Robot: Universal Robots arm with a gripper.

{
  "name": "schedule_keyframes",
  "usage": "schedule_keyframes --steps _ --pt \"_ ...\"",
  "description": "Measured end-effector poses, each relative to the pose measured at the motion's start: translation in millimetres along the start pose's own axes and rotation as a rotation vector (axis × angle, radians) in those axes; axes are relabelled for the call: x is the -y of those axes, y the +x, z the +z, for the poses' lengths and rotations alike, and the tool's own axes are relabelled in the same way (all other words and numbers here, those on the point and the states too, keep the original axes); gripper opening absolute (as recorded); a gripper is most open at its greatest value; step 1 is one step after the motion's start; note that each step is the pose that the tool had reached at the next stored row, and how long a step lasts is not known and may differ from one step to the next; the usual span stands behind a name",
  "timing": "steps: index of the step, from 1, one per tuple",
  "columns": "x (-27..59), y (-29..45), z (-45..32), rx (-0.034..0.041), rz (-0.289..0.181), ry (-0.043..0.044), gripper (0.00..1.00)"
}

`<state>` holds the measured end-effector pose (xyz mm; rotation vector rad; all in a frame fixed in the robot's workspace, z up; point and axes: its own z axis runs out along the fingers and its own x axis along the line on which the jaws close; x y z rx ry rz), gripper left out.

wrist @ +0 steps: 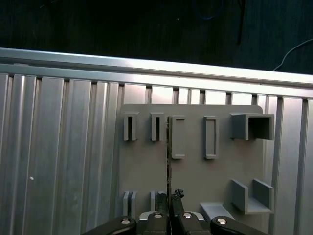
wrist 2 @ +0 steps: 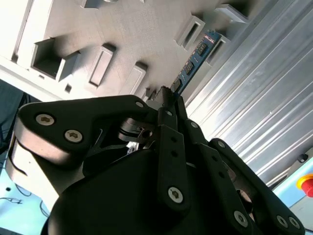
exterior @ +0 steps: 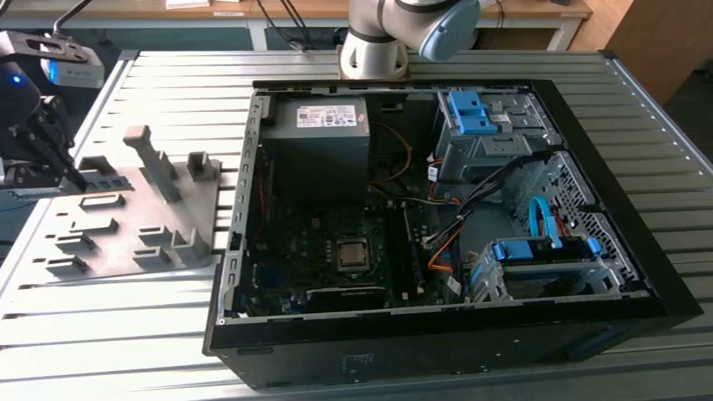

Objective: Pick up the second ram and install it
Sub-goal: 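Pick up the second ram and move it above second insertion slot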

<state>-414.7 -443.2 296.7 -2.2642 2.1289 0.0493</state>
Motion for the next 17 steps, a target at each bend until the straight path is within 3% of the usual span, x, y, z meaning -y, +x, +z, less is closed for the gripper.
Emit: schedule_keyframes --steps 17 --pt "0.0 -0.9 -19.7 0.0007 0.0 0.0 0.14"
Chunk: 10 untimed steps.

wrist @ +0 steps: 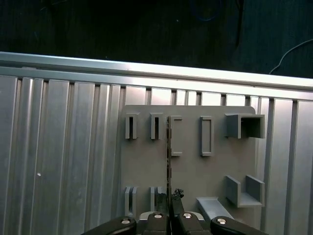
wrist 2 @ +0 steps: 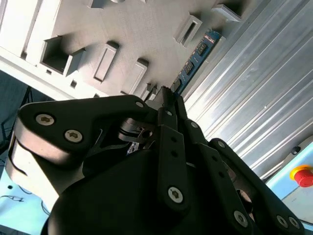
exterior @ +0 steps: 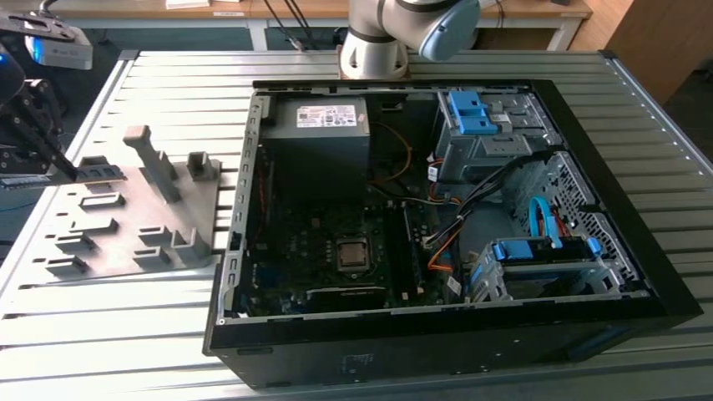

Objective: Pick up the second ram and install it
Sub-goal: 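Pick up the second ram and move it above second insertion slot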

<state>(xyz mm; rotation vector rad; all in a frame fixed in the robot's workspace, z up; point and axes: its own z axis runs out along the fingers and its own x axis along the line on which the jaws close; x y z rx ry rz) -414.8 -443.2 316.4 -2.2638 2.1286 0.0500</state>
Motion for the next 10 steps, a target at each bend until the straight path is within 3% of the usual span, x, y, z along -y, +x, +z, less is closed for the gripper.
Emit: schedule_keyframes --steps 10 --pt "0.0 -0.6 -12.3 0.0003 0.0 0.0 0.14"
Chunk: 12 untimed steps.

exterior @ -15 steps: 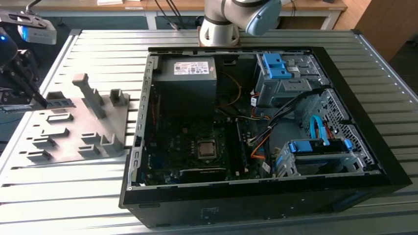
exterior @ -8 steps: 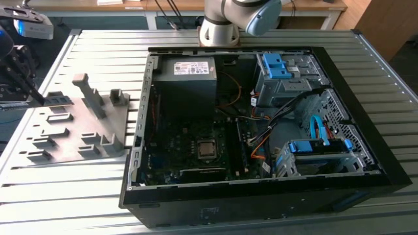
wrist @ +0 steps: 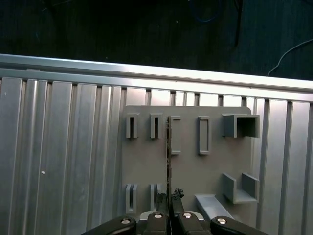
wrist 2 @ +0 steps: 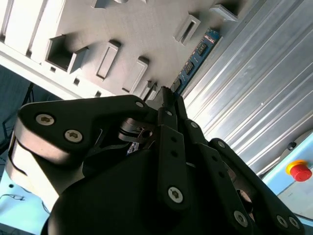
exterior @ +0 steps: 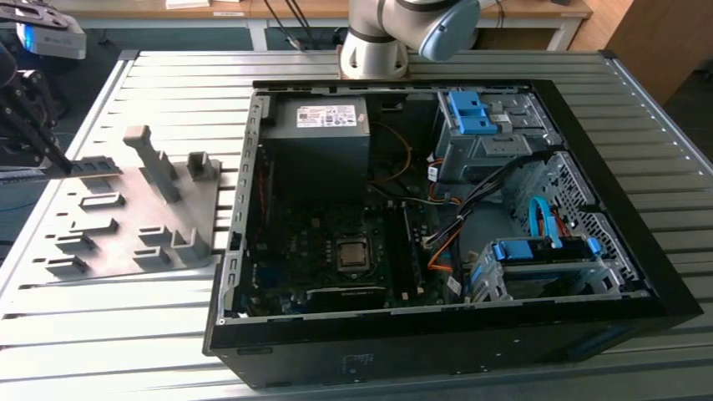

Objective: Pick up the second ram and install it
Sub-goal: 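Pick up the second ram and move it above second insertion slot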

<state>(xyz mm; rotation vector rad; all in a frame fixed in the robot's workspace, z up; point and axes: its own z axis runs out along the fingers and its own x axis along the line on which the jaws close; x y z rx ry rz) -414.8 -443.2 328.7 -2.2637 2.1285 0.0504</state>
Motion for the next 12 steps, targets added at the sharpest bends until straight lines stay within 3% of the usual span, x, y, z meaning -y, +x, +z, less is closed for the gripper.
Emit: schedule_keyframes --steps 12 --pt "0.0 -0.7 -14.2 0.0 0.0 -0.0001 0.14"
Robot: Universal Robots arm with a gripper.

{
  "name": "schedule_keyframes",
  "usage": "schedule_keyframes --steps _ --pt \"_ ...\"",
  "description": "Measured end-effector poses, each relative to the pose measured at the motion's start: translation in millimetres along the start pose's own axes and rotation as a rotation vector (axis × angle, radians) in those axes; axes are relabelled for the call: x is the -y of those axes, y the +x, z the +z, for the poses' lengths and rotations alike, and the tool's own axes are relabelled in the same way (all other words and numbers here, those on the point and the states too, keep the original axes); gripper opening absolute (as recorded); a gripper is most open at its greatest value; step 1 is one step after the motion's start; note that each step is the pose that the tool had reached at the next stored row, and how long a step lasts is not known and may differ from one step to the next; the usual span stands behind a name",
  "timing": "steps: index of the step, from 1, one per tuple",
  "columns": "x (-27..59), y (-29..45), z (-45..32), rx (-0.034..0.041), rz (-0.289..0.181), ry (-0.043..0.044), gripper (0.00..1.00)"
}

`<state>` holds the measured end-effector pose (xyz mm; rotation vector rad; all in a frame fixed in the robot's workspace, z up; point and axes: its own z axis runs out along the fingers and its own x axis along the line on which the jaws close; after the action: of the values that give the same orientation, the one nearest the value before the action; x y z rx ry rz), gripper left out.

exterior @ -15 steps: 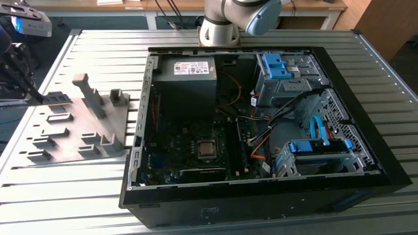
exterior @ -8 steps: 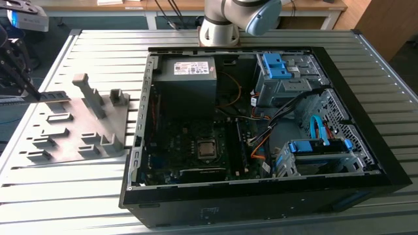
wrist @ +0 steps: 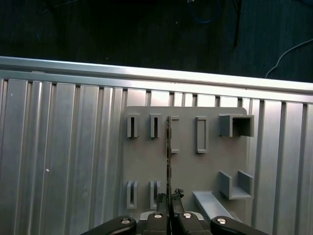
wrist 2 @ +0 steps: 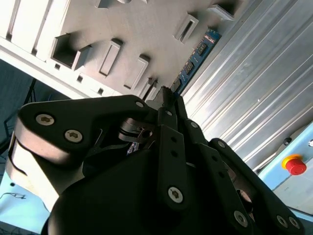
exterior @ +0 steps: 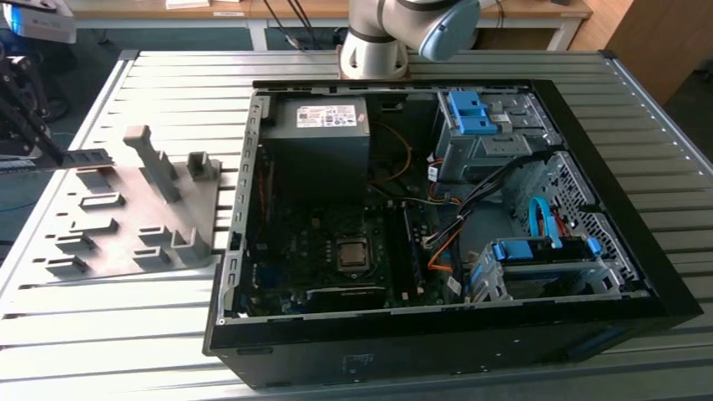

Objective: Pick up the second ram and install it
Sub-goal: 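Pick up the second ram and move it above second insertion slot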

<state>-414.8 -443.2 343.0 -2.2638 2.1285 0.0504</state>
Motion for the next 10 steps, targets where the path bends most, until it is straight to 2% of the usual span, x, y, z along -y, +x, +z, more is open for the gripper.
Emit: schedule_keyframes --steps 10 --pt "0.0 -0.4 -9.5 0.0002 0.0 0.0003 0.14"
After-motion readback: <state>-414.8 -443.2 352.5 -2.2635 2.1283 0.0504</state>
